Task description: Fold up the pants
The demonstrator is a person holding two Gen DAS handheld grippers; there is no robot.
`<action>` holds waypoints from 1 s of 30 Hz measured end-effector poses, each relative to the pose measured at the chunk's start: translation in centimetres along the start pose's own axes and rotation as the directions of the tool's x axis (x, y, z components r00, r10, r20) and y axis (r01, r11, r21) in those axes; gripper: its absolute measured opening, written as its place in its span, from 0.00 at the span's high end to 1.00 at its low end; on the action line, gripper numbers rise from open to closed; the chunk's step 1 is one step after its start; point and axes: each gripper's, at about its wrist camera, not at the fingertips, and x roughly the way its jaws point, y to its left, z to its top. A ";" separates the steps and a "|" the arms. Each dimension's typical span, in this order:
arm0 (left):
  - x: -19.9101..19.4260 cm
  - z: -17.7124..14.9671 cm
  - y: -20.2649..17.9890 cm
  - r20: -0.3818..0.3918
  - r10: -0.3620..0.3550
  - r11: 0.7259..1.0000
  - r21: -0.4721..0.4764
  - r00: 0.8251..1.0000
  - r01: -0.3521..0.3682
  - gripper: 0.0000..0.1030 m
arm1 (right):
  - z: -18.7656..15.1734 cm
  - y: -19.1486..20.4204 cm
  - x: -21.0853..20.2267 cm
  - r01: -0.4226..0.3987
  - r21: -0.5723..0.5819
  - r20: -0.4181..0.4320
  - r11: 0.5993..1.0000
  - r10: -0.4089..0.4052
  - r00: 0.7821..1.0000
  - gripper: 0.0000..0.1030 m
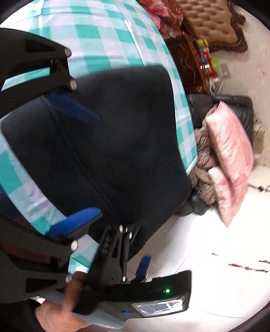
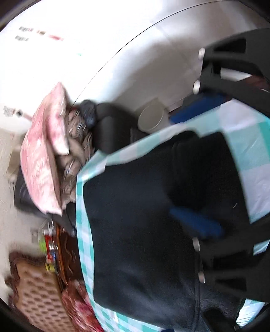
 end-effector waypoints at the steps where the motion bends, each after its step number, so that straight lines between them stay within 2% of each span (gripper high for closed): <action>1: -0.9 -0.4 0.4 0.009 0.005 1.000 -0.017 1.000 -0.005 0.07 | -0.3 -0.4 -0.4 -0.012 0.013 -0.009 1.000 0.012 1.000 0.17; 3: -2.1 -0.7 0.7 0.008 0.019 0.999 -0.037 1.000 -0.019 0.02 | -0.6 -0.8 -1.3 0.007 0.020 -0.017 1.000 -0.007 1.000 0.16; 6: -3.6 -0.7 0.8 0.001 0.011 0.998 -0.061 1.000 -0.011 0.02 | -1.0 -1.0 -3.5 0.051 0.001 -0.009 0.999 -0.051 0.999 0.16; 11: -5.4 -0.1 -0.1 0.031 0.065 0.996 -0.056 0.997 -0.063 0.02 | -1.2 -1.7 -7.0 0.033 0.033 0.007 0.999 -0.033 0.999 0.16; 14: -5.8 0.2 -0.2 0.035 0.021 0.997 -0.079 0.999 -0.019 0.02 | -1.2 -1.7 -8.8 0.021 0.033 0.029 0.999 -0.022 0.999 0.16; 16: -6.0 0.3 -0.4 0.045 0.029 0.996 -0.084 0.999 -0.025 0.02 | -1.1 -1.8 -9.5 0.013 0.040 0.037 0.999 -0.014 0.999 0.16; 23: -6.8 0.7 -1.2 0.070 0.044 0.997 -0.063 0.997 -0.040 0.02 | -0.8 -1.8 -9.4 -0.002 0.047 0.039 0.999 0.000 0.999 0.16; 30: -6.4 0.9 -1.2 0.058 0.053 0.996 -0.072 0.997 -0.049 0.02 | -0.9 -1.8 -9.2 -0.007 0.048 0.035 0.999 0.005 0.999 0.16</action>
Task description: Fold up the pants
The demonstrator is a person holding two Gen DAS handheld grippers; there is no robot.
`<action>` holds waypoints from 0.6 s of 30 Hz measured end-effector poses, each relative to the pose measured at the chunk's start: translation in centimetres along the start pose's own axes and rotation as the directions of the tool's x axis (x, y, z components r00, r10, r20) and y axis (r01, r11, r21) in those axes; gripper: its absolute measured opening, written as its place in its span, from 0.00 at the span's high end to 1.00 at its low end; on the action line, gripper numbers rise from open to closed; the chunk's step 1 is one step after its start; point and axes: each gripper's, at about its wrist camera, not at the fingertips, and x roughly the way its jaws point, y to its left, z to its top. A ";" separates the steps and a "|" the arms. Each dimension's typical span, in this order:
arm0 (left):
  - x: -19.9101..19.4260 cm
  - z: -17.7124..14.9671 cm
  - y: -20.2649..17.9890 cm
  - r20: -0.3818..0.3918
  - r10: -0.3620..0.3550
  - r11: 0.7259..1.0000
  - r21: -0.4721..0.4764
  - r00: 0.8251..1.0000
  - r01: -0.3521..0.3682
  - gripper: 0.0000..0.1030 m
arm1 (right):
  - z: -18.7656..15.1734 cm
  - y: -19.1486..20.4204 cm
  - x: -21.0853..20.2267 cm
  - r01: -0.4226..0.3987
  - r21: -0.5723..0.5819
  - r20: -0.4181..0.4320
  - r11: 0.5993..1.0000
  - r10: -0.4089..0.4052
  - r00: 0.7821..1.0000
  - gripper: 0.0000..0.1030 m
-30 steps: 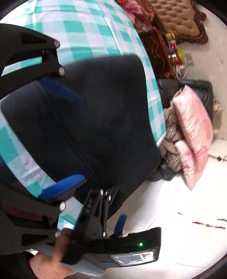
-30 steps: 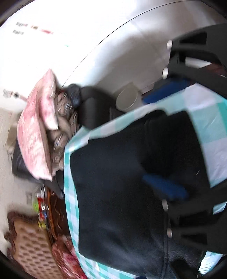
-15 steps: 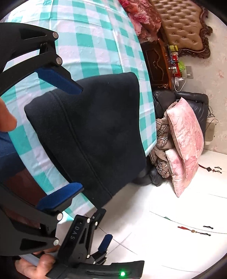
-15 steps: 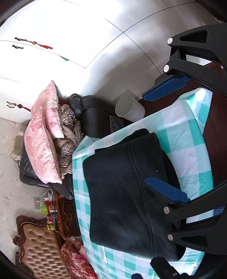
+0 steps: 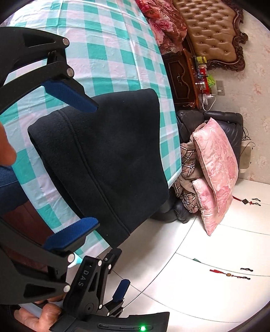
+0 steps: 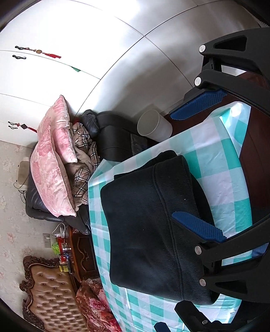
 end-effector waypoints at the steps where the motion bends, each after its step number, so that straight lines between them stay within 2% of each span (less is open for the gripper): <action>1: 0.1 0.0 0.0 0.000 0.002 1.000 0.000 1.000 -0.002 0.02 | 0.0 0.0 0.0 -0.002 0.000 -0.001 1.000 0.002 1.000 0.16; 18: 0.8 -0.1 0.3 -0.014 0.003 1.000 -0.005 1.000 -0.003 0.02 | -0.3 0.1 0.4 -0.013 0.004 -0.005 1.000 0.013 1.000 0.16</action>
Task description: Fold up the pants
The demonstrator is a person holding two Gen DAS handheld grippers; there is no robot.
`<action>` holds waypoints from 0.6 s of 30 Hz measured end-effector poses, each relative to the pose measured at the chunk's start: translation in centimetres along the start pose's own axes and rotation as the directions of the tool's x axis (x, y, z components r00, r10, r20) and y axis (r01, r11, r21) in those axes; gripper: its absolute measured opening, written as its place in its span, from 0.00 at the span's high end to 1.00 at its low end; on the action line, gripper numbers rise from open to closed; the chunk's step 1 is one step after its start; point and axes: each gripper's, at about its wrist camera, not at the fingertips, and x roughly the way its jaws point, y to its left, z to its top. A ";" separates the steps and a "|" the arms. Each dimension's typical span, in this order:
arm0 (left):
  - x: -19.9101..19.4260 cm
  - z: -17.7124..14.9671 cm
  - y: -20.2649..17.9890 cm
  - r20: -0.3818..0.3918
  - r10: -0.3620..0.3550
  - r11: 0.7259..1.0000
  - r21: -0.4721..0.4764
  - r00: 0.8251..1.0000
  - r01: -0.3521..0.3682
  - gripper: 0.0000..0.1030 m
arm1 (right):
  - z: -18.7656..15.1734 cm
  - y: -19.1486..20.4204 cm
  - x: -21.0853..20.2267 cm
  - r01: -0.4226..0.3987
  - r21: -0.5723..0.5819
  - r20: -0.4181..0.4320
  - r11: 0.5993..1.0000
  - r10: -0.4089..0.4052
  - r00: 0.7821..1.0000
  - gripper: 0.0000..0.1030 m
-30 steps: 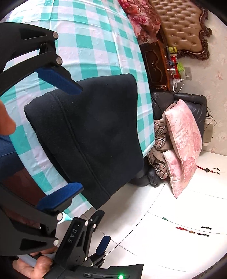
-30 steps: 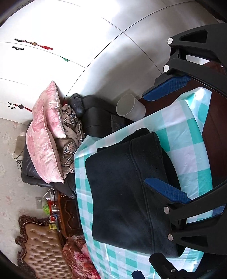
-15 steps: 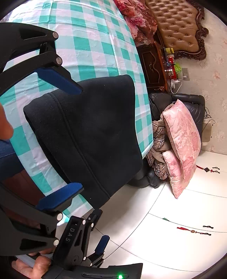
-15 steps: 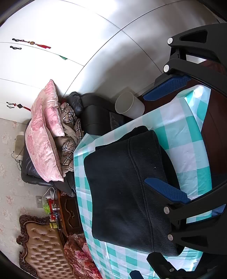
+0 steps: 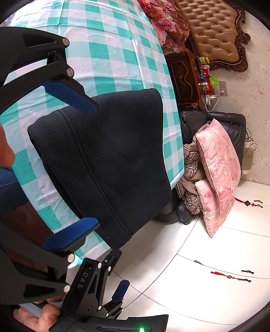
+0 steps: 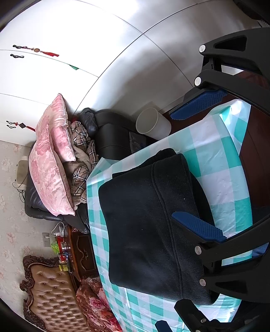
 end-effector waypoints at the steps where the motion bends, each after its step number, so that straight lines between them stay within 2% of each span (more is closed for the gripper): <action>1: 0.1 0.0 0.0 0.000 0.000 1.000 0.000 1.000 0.000 0.02 | 0.0 0.0 0.0 -0.001 0.000 -0.001 1.000 0.001 1.000 0.16; 18: 0.1 0.0 0.0 -0.002 -0.002 1.000 -0.002 1.000 0.002 0.02 | -0.2 0.1 0.2 -0.003 0.001 -0.002 1.000 0.003 1.000 0.16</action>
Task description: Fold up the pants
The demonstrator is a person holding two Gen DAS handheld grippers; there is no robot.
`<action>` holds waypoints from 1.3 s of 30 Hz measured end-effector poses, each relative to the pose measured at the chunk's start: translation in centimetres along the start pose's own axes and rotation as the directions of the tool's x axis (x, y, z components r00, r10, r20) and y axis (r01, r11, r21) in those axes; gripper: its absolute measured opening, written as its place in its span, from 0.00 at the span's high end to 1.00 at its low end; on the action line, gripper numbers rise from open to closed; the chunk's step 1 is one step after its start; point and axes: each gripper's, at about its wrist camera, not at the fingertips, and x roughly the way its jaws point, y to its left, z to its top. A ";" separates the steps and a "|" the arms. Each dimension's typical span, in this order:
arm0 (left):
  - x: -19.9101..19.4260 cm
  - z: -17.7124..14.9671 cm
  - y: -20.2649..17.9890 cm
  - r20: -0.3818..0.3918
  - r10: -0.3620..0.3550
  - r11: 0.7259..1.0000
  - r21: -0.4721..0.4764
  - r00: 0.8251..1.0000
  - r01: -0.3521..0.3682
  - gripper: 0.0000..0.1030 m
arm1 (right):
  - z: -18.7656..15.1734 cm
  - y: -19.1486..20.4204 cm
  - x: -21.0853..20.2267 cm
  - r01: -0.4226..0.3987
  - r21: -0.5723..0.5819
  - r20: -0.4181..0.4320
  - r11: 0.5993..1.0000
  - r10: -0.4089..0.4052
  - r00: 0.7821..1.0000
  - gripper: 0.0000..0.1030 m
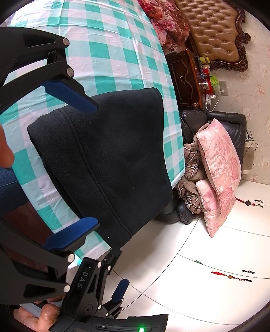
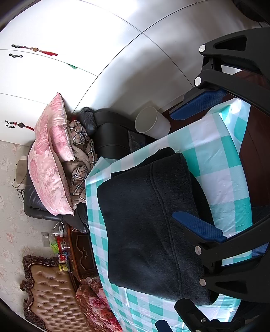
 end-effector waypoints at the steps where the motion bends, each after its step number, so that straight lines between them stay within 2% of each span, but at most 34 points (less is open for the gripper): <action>1: 0.0 0.0 0.0 0.001 0.000 1.000 0.001 1.000 0.000 0.02 | -0.1 0.1 0.0 0.000 0.000 0.000 1.000 0.000 1.000 0.16; 31: 0.1 0.3 -0.3 0.007 -0.001 1.000 0.002 1.000 0.000 0.02 | -0.3 0.0 0.2 -0.003 0.002 -0.004 1.000 0.003 1.000 0.16; 39: -0.2 0.8 -0.9 0.053 -0.046 0.999 0.006 0.998 0.046 0.02 | -0.4 -0.1 0.4 -0.004 0.005 -0.009 1.000 0.004 1.000 0.16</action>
